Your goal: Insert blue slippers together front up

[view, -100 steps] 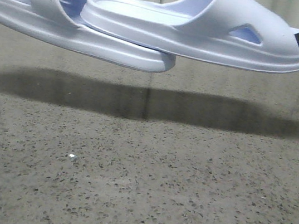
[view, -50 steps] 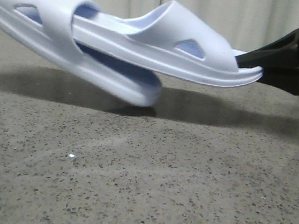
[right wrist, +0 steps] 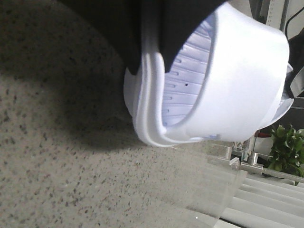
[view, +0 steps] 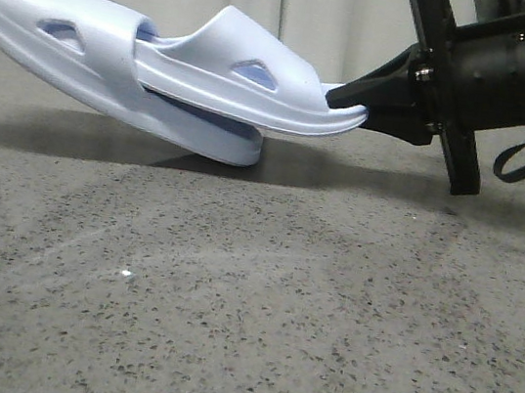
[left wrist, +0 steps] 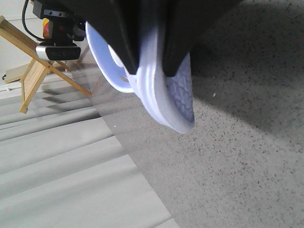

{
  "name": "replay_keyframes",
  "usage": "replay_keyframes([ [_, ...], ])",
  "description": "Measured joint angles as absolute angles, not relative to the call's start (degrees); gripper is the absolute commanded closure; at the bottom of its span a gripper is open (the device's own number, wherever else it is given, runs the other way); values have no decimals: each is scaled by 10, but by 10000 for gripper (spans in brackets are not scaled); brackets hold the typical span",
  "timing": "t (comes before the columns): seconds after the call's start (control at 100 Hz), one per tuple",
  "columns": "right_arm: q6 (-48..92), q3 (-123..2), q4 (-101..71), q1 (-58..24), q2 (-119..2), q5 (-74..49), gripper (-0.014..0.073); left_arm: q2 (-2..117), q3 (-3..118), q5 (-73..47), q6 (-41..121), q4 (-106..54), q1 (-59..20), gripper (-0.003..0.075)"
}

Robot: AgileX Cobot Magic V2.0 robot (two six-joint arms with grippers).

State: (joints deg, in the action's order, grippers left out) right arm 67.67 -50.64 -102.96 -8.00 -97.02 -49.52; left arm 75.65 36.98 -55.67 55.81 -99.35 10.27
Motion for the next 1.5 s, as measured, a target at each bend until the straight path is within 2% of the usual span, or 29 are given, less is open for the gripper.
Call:
replay_keyframes([
  [0.12, 677, -509, -1005, -70, -971, -516, 482, 756, 370, -562, 565, -992, 111, 705],
  [0.22, 678, -509, -973, -52, -971, -579, 426, 756, 370, -579, 570, -985, 127, 705],
  [0.34, 682, -512, -960, -21, -971, -649, 426, 756, 370, -591, 571, -972, 139, 705],
  [0.58, 682, -512, -957, 53, -971, -661, 426, 756, 369, -564, 586, -950, 128, 705],
  [0.9, 682, -512, -939, 64, -967, -662, 426, 818, 370, -523, 656, -1006, 30, 704],
  [1.04, 682, -512, -935, 64, -967, -662, 431, 852, 372, -520, 689, -1014, 16, 697],
  [1.11, 682, -512, -934, 64, -967, -662, 433, 856, 372, -513, 714, -1015, 16, 654],
  [1.18, 682, -512, -934, 64, -967, -662, 433, 856, 372, -510, 737, -1016, 16, 572],
  [1.27, 682, -512, -934, 70, -967, -663, 433, 856, 372, -506, 764, -1017, 20, 415],
  [1.33, 682, -512, -933, 78, -967, -663, 433, 856, 373, -501, 776, -1018, 26, 284],
  [1.37, 682, -512, -933, 84, -967, -663, 433, 856, 373, -500, 783, -1018, 31, 240],
  [1.42, 682, -512, -933, 93, -967, -663, 433, 856, 377, -500, 787, -1012, 39, 213],
  [1.5, 682, -512, -930, 108, -964, -663, 433, 856, 390, -503, 790, -990, 60, 214],
])
